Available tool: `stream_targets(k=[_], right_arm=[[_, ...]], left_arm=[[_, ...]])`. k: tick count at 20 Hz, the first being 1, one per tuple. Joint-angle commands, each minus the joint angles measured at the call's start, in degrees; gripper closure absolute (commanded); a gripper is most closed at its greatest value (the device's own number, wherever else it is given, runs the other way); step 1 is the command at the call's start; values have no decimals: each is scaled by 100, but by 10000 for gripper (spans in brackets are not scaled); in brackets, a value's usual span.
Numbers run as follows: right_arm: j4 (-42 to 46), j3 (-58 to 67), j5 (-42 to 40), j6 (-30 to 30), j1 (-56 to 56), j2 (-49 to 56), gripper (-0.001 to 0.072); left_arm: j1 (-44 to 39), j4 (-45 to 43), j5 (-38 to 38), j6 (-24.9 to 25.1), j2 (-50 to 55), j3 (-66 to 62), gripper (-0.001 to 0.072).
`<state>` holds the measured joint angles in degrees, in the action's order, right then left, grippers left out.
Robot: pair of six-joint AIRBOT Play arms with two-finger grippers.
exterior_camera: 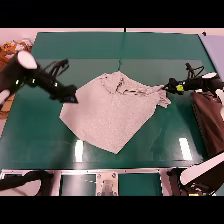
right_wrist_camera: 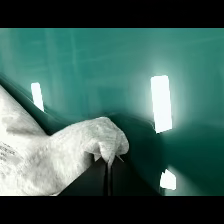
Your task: Fold the shirts.
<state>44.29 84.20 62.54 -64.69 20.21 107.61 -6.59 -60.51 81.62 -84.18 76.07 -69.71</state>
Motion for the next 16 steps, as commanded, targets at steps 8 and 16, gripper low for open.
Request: stream_targets(k=[8, 16], right_arm=[[-125, 273, 201, -17, 74, 210, 701], [-98, 269, 356, -306, 289, 70, 702]], left_arm=[[0, -1648, -1167, -1458, -922, 1919, 293], [1270, -407, -1965, -516, 221, 2118, 293]])
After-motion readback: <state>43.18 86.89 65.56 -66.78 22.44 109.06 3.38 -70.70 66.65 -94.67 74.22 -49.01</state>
